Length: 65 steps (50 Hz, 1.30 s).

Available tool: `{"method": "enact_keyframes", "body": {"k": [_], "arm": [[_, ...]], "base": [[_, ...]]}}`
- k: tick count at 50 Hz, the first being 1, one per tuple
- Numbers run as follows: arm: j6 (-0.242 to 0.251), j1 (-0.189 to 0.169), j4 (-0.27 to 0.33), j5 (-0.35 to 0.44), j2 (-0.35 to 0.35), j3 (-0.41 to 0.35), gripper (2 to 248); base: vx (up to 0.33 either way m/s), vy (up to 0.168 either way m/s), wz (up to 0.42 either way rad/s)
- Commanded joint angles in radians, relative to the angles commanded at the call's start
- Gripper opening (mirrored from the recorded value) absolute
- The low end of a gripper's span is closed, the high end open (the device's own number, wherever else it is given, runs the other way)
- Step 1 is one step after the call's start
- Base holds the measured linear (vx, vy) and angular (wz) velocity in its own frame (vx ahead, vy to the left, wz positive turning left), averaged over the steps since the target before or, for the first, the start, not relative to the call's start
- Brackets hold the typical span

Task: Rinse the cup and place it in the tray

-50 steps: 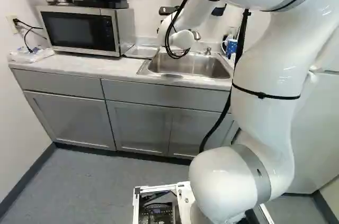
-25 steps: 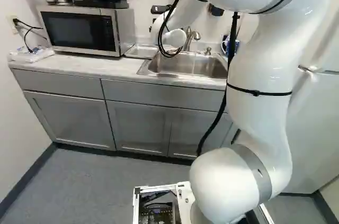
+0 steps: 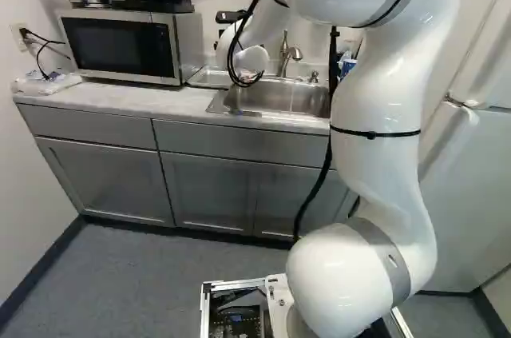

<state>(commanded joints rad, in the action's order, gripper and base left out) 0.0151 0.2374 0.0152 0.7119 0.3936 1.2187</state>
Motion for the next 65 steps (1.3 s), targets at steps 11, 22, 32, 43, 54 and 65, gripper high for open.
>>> {"method": "enact_keyframes", "body": {"k": [11, 22, 32, 43, 54, 65], "arm": [[0.000, 0.014, 0.000, 0.000, 0.061, 0.051, 125], [0.000, 0.021, 0.000, 0.000, 0.102, 0.078, 125], [0.000, 0.023, 0.000, 0.000, 0.125, 0.085, 125], [0.000, 0.025, 0.000, 0.000, 0.142, 0.083, 125], [0.000, 0.025, 0.000, 0.000, 0.146, 0.082, 125], [0.000, 0.025, 0.000, -0.004, 0.146, 0.082, 125]], "base": [[0.000, 0.000, 0.000], [0.000, 0.000, 0.000], [0.000, 0.000, 0.000], [0.000, 0.000, 0.000], [0.000, 0.000, 0.000], [0.000, 0.000, 0.000]]}}
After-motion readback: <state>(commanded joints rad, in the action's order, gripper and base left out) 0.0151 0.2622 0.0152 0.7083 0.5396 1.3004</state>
